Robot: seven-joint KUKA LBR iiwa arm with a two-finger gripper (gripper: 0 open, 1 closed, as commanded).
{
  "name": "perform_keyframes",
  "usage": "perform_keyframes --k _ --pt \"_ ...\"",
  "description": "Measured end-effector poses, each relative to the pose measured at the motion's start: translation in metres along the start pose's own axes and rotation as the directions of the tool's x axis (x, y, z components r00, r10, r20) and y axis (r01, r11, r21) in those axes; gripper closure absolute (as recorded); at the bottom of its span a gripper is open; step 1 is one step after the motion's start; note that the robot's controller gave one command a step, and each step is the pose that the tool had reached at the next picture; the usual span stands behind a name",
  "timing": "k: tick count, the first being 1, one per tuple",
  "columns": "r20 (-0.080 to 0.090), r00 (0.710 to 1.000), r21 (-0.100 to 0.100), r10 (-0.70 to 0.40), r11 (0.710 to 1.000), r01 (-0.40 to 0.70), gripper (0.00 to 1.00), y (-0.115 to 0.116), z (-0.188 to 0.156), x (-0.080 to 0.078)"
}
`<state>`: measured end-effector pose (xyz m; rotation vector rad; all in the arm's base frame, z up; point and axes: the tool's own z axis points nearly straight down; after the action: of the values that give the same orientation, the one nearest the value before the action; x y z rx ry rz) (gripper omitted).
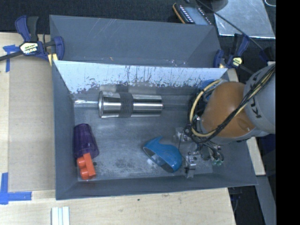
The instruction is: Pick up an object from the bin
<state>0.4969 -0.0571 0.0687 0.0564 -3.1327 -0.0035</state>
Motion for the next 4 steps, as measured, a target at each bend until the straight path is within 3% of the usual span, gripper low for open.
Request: perform_keyframes --k 1,2,3,4 --pt "0.018 0.993 0.007 -0.121 0.993 0.120 0.00 -0.003 -0.073 0.011" --pt "0.003 0.997 -0.001 0.076 0.997 -0.076 0.00 0.060 -0.031 0.007" --pt "0.015 0.998 0.004 0.055 0.998 -0.056 0.00 0.063 -0.001 -0.014" --pt "0.009 0.998 -0.001 0.056 0.998 -0.056 1.00 0.107 -0.003 0.009"
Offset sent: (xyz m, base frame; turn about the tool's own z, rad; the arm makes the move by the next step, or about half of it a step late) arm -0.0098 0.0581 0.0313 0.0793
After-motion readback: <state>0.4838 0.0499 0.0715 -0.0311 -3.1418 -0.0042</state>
